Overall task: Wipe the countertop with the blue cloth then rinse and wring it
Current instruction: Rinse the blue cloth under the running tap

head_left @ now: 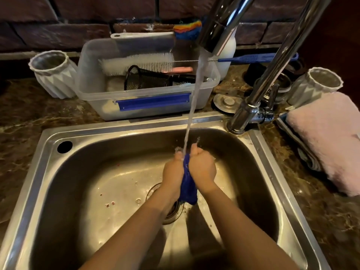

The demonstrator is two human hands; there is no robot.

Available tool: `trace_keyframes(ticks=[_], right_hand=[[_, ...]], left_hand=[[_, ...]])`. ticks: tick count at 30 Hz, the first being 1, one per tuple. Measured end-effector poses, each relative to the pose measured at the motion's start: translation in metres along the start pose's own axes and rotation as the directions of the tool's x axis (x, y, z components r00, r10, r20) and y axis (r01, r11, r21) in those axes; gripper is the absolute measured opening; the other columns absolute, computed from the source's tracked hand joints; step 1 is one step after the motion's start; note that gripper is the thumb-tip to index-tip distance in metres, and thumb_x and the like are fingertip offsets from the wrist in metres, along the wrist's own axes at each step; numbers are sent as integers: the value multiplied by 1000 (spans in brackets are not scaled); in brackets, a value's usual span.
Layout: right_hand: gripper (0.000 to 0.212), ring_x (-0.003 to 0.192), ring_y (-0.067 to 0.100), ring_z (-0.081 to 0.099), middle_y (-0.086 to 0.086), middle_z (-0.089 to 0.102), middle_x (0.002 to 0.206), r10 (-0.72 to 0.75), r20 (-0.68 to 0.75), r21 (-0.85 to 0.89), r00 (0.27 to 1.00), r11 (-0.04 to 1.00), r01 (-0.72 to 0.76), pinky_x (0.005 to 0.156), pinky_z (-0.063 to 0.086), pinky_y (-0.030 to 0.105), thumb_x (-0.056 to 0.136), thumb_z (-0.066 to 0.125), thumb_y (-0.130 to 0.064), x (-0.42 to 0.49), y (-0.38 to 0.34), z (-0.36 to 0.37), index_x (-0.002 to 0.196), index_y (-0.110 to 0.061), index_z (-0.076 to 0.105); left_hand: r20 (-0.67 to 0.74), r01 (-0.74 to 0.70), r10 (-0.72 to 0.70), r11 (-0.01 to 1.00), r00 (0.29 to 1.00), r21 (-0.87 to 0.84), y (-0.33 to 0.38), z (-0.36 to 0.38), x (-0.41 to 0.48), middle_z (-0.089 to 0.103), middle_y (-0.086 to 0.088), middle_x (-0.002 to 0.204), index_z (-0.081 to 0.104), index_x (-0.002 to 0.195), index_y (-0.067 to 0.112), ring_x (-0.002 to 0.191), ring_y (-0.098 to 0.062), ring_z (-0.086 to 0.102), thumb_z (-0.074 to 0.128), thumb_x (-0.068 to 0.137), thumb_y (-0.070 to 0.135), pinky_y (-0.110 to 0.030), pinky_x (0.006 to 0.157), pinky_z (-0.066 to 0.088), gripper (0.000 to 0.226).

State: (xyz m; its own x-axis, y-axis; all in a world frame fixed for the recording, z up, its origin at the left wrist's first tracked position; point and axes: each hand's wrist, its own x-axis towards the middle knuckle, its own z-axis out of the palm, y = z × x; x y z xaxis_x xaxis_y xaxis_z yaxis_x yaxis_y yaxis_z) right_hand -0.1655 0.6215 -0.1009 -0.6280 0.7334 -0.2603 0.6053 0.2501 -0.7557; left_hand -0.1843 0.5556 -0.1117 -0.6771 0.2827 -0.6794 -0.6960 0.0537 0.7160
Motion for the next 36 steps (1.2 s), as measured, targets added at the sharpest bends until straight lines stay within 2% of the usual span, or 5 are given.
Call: trace_keyframes(ticks=[10,21,25,30,36], right_hand=[[45,106,18,57,-4,50,117,-71,475,364,877,923,-123,92,52,39,90,57,-30,8,36,-17,131,-27,38],[25,66,19,54,7,55,72,254,562,508,787,645,-571,67,44,31,94,50,-35,16,18,-27,94,-10,56],[36,79,18,58,5,57,87,102,343,181,934,968,-172,74,47,31,96,36,-46,19,13,-26,101,-15,53],[69,110,13,52,-7,41,128,-185,602,245,777,969,41,88,54,32,82,68,-29,-5,21,-26,136,-39,26],[18,98,16,60,2,61,110,-154,497,249,854,968,30,87,52,31,93,52,-29,-10,21,-22,111,-27,48]], left_hand=[[215,138,-89,964,973,-227,4,-27,18,64,-17,115,51,127,7,95,-28,65,67,79,19,-36,72,56,53],[524,-65,-24,986,852,151,1,-51,12,61,-9,125,51,127,25,113,-26,60,56,84,48,-44,101,45,49],[314,-72,54,996,948,44,-6,-42,7,63,-9,121,50,126,19,105,-24,64,56,82,45,-41,94,50,51],[85,112,-94,967,992,-229,2,-40,11,69,-11,100,59,106,16,92,-27,65,43,91,53,-40,77,52,43],[35,80,-76,989,996,-124,4,-37,15,61,-9,114,49,118,25,98,-29,61,49,84,60,-44,74,54,49]])
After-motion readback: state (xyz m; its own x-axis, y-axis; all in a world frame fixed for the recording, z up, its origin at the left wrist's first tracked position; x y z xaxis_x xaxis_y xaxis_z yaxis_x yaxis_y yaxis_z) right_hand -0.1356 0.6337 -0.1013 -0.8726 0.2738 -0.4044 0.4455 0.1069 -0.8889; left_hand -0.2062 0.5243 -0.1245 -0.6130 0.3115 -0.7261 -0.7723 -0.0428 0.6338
